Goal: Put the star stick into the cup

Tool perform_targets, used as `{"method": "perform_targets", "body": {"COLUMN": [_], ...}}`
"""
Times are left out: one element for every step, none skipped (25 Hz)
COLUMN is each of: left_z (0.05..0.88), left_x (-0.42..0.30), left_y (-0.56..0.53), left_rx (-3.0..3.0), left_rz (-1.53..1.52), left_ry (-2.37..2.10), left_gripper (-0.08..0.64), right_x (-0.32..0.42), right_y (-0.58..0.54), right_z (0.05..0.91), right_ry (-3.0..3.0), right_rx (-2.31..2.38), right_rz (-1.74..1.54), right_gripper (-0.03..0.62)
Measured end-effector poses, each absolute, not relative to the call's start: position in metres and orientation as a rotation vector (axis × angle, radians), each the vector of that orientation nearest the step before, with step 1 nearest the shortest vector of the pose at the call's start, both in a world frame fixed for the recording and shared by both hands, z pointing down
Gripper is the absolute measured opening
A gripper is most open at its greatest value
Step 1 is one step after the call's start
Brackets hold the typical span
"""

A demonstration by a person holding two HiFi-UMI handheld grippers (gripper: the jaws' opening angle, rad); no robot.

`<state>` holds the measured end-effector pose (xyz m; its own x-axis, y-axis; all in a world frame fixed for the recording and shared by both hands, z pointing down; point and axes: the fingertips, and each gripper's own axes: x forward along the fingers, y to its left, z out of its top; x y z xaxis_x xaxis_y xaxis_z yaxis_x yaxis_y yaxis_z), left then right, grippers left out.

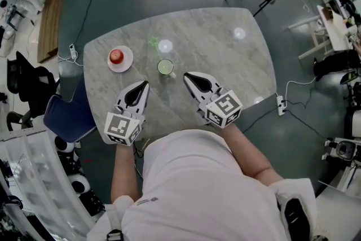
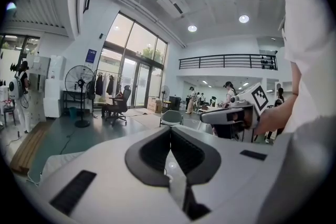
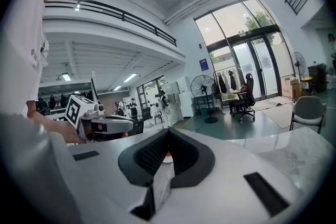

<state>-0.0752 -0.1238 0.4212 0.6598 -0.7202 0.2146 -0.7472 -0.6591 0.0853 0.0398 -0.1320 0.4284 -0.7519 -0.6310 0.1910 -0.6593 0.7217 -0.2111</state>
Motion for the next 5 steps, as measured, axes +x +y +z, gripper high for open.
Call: {"method": "perform_targets", "body": {"left_z": [0.4222, 0.4233, 0.4244, 0.4254, 0.4265], "left_x": [-0.0758, -0.0767, -0.0778, -0.0789, -0.0801], "left_y": [-0.1242, -0.1247, -0.1254, -0.1261, -0.1269], "left_rx": [2.707, 2.705, 2.701, 2.697, 2.693], "left_rz": [0.245, 0.249, 0.252, 0.254, 0.256], "left_ry": [-1.207, -1.207, -1.207, -1.208, -1.209], "left_gripper": [0.003, 0.003, 0.003, 0.003, 0.003], "right_x": [0.0397, 0.0395, 0.0394, 0.0393, 0.0392], "right_y": [-0.1324, -0.1330, -0.1338, -0.1347, -0.1357], "right_z": [0.4291, 0.4298, 0.4306, 0.4313, 0.4321], "right_ry": [-2.815, -2.813, -2.810, -2.807, -2.804], "right_rx": [1.059, 1.059, 1.059, 1.060, 1.060], "right_rz": [0.410, 0.412, 0.414, 0.416, 0.418], "right_gripper": [0.009, 0.009, 0.009, 0.009, 0.009]}}
